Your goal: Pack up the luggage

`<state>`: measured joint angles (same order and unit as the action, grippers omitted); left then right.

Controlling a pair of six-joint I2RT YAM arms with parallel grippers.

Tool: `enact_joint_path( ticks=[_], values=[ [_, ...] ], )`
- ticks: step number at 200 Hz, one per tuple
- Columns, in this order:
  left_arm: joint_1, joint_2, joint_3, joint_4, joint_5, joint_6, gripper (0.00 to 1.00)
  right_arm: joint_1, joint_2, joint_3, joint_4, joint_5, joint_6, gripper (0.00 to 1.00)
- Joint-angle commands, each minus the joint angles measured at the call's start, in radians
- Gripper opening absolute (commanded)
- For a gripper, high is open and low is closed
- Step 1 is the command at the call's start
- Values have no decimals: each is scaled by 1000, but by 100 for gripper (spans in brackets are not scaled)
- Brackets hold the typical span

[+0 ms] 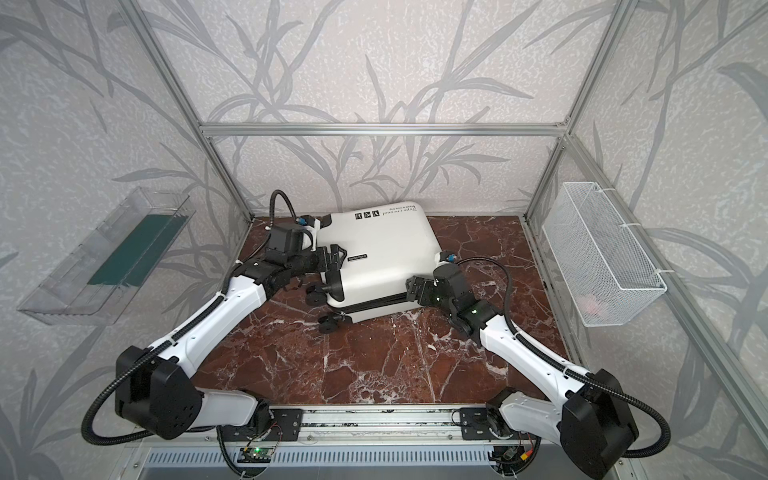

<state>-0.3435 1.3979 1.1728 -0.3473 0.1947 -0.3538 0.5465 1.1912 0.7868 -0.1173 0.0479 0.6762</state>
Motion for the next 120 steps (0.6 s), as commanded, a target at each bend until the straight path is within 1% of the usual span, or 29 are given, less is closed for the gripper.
enact_joint_path(
  ticks=[1, 27, 54, 71, 96, 120],
  values=[
    [-21, 18, 87, 3, 57, 28, 99, -45, 50, 51, 54, -13, 7, 100],
    [-19, 3, 123, -55, 4, 62, 99, -80, 77, 59, 34, -32, 6, 99],
    [3, -100, 89, -95, -44, 91, 99, -83, -7, 28, -36, -58, -4, 99],
    [21, -193, 25, -99, -42, 82, 99, -82, -79, -23, -54, -75, 3, 99],
    [24, -334, -103, -103, -23, 68, 99, -77, -173, -106, -48, -134, 9, 98],
    [22, -460, -249, -99, 4, 36, 99, -3, -216, -152, -49, -128, -4, 98]
  ],
)
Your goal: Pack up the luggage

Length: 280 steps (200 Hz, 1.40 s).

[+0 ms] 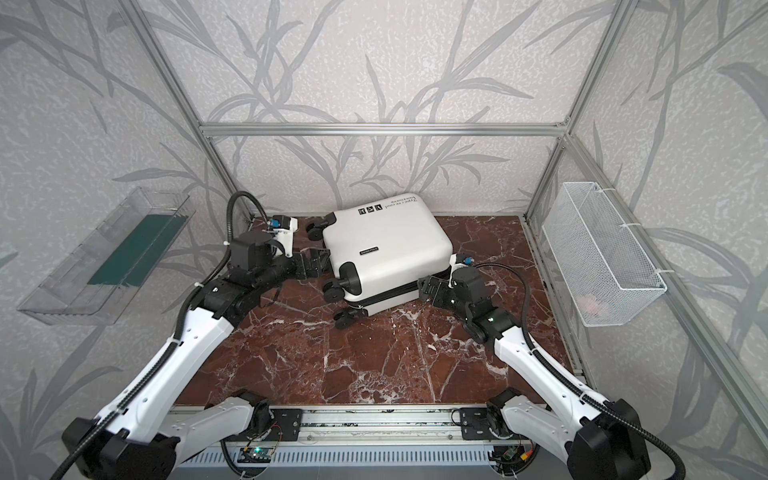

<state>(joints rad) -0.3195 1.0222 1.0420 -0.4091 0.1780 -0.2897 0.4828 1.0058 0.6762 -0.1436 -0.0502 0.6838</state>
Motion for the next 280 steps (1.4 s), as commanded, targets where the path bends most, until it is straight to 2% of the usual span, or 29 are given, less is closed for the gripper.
enact_joint_path(
  ticks=[1, 24, 47, 76, 125, 157, 190, 200, 280],
  values=[
    [-2, -90, -125, -36, 24, -31, 99, 65, -31, -43, -23, -28, -12, 98],
    [-3, -194, -246, -22, 67, -80, 99, 196, -20, -55, -2, 44, -40, 96],
    [-11, -257, -329, -18, 82, -102, 99, 308, 61, -50, 70, 59, -110, 88],
    [-22, -266, -365, -26, 74, -72, 96, 394, 140, -46, 164, 72, -147, 78],
    [-45, -197, -354, 17, 25, -4, 94, 448, 218, -55, 269, 82, -161, 78],
    [-56, -133, -315, 12, 16, 21, 94, 508, 289, -59, 385, 137, -194, 76],
    [-61, -117, -296, -2, 16, 29, 94, 534, 395, -39, 515, 173, -239, 62],
    [-60, -120, -295, -8, 13, 33, 94, 572, 425, -34, 556, 186, -249, 57],
    [-61, -136, -290, -17, 6, 37, 95, 623, 582, -43, 818, 384, -256, 48]
  ],
)
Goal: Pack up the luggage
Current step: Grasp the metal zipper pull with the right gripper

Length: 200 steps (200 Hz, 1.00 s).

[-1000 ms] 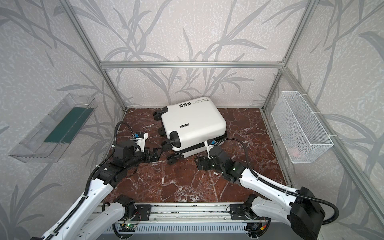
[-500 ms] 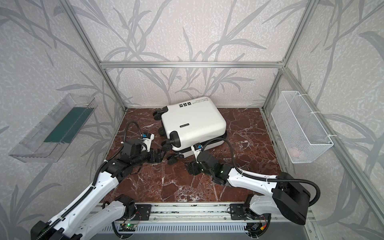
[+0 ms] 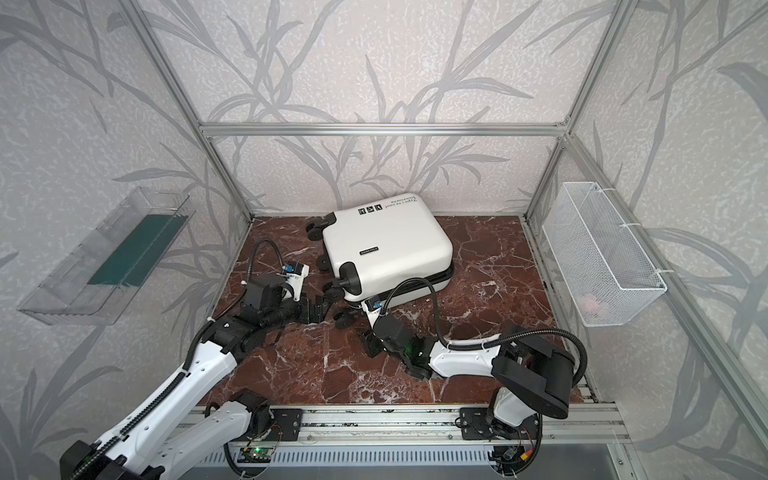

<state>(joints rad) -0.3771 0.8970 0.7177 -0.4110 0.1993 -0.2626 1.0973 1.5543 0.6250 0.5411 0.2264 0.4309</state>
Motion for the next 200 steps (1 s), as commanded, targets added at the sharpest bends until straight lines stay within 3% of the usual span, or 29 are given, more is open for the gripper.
enact_joint_path(
  ticks=[1, 36, 135, 170, 200],
  values=[
    [-3, -10, 36, -15, -15, 11, 95, 9, 34, 8, 137, 110, -3, 48],
    [-3, -12, 44, -21, -16, 19, 95, 9, 75, 7, 235, 170, 7, 45],
    [-3, -20, 73, -73, -37, 73, 97, 9, 181, 39, 324, 172, 29, 28],
    [-3, -1, 94, -95, -44, 95, 97, 9, 175, 36, 324, 183, 25, 18],
    [-3, 2, 102, -113, -51, 112, 97, 9, 167, 31, 324, 192, 21, 0]
  ],
)
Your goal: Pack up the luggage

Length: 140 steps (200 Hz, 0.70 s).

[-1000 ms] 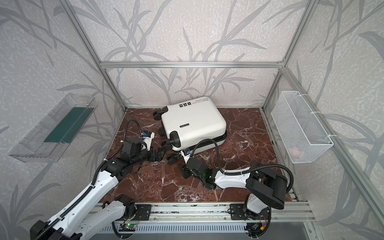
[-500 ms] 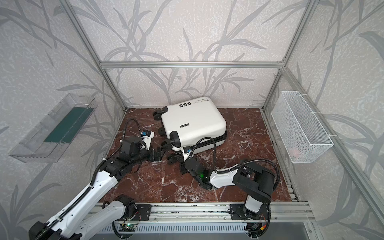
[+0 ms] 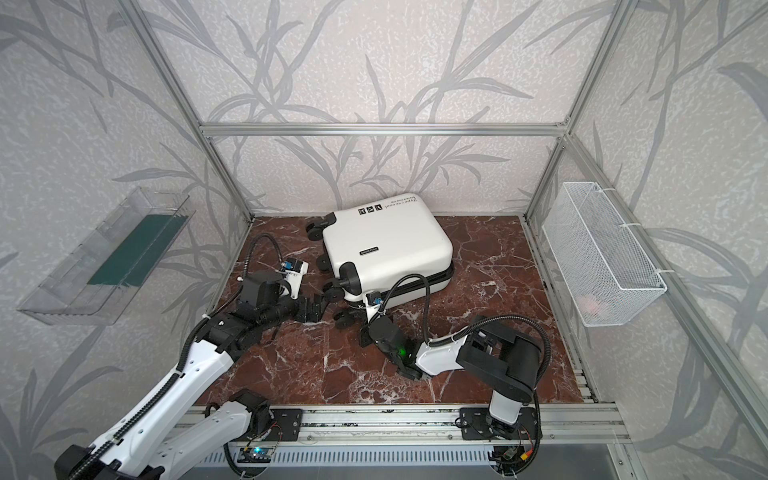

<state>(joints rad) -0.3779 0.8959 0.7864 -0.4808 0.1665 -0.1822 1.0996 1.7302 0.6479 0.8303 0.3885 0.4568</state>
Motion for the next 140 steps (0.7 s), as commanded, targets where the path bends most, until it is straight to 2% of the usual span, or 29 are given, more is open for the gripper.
enact_joint_path(
  ticks=[1, 31, 50, 78, 133, 140],
  values=[
    [-2, 3, 33, -44, -19, 32, 98, 6, -8, 8, 35, 30, -5, 0],
    [-3, 3, 32, -48, -21, 31, 98, 6, -18, -12, 35, 56, -1, 0],
    [-2, 5, 32, -50, -25, 33, 98, 3, -46, -37, 20, 113, 12, 0],
    [-2, 3, 38, -59, -34, 44, 98, -27, -92, -63, -117, 223, 90, 0],
    [-3, 5, 46, -69, -33, 82, 98, -69, -173, -86, -277, 318, 164, 0],
    [-3, 5, 45, -68, -31, 86, 98, -106, -181, -92, -286, 317, 171, 0]
  ],
)
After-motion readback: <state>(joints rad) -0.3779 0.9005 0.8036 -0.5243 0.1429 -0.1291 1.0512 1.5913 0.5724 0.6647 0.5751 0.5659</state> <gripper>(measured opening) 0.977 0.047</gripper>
